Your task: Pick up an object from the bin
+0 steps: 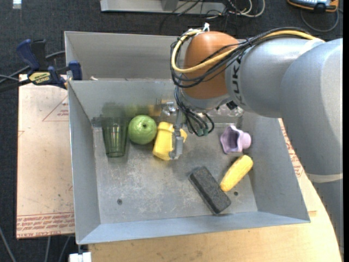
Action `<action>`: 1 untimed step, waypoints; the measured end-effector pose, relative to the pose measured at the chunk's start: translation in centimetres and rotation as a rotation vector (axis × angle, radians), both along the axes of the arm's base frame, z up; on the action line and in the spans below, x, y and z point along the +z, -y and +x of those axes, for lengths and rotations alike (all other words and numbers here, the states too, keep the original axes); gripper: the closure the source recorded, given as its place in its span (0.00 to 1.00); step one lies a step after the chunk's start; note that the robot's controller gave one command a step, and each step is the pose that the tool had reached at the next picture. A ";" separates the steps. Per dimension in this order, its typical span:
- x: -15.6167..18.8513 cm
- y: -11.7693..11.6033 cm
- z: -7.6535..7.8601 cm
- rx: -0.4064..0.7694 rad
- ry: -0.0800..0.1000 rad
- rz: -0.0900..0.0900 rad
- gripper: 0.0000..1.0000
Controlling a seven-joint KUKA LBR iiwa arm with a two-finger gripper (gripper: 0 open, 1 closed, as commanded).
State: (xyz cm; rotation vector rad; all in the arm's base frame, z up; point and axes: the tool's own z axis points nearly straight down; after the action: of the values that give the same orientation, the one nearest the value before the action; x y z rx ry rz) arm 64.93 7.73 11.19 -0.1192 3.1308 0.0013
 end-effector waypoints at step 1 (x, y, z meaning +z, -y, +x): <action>-1.3 -0.6 -0.6 -0.142 -0.003 0.003 1.00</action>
Offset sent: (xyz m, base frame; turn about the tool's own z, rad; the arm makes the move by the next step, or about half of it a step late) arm 0.0000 0.0000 0.0000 0.0000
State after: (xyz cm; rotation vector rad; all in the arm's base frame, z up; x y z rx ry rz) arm 64.36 8.36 9.85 0.1031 3.1344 0.0053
